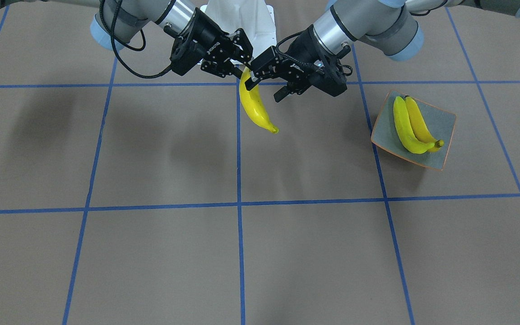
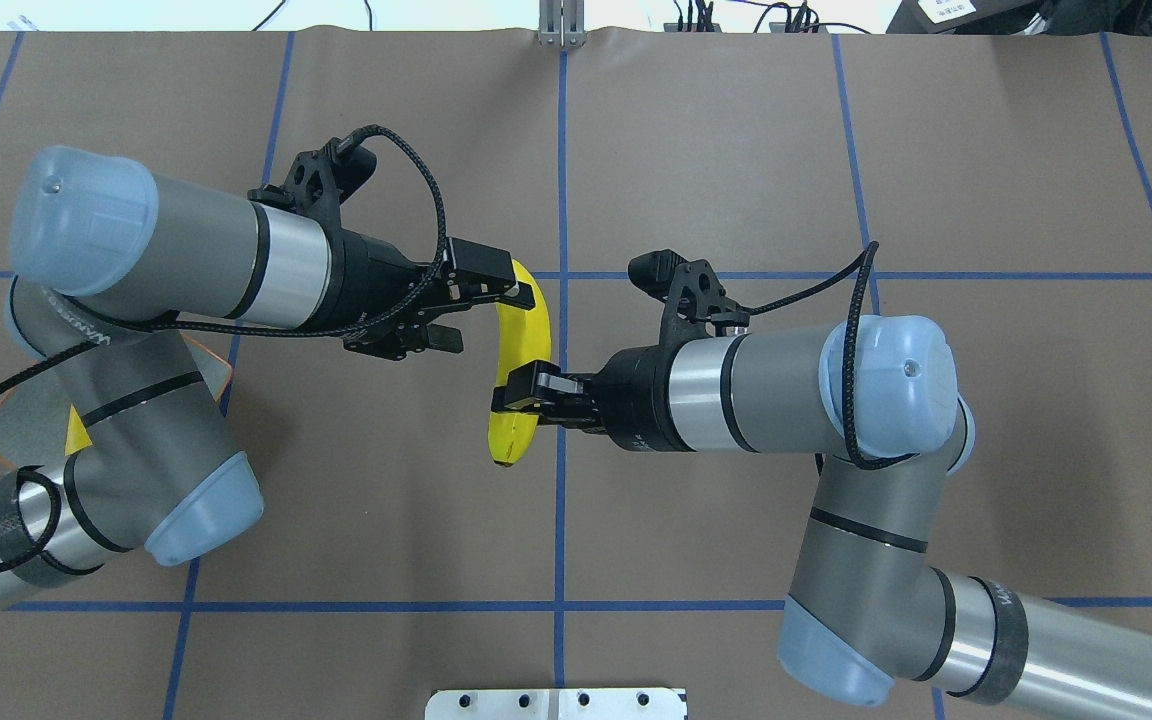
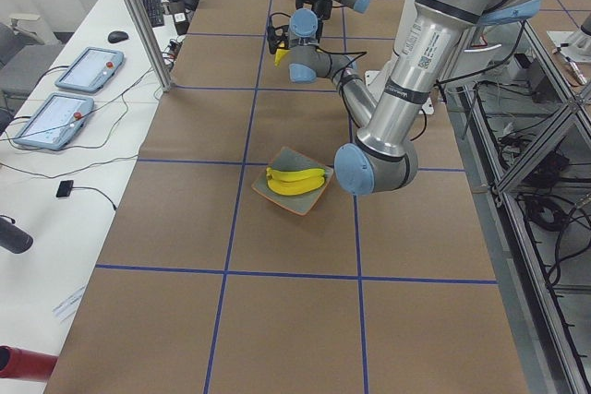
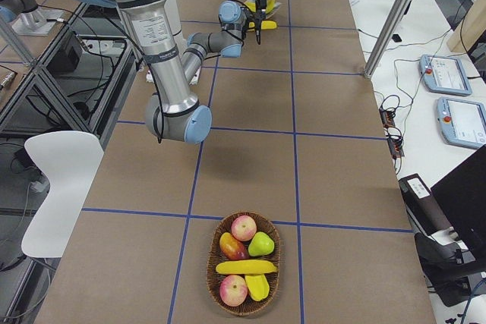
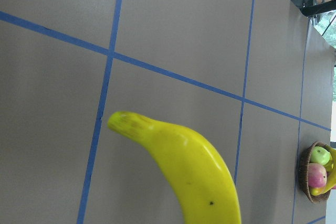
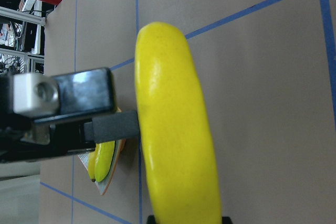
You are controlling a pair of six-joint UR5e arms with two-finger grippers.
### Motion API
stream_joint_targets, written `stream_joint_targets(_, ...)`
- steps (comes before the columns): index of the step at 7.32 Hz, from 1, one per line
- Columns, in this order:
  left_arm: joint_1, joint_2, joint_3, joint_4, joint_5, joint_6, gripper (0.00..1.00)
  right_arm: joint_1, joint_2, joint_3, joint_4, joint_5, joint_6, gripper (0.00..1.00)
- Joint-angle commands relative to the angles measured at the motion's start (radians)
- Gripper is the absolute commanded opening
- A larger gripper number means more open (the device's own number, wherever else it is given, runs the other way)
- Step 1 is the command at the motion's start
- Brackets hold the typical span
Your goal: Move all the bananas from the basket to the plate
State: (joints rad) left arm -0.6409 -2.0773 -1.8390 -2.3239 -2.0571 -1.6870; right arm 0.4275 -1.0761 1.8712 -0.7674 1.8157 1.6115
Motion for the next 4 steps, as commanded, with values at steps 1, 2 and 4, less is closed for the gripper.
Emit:
stream_joint_targets(1,0.004,-0.018,0.001,0.0,0.002,-0.026,1.0,-0.021,0.007,-0.001,-0.001,-0.022,-0.002,0.0)
stream_joint_targets(2,0.004,-0.021,0.003,0.0,0.002,-0.026,0.99,-0.027,0.015,0.0,-0.001,-0.032,-0.001,0.0)
stream_joint_targets(4,0.01,-0.023,0.012,0.0,0.002,-0.026,0.89,-0.027,0.015,0.005,-0.001,-0.032,-0.001,0.0)
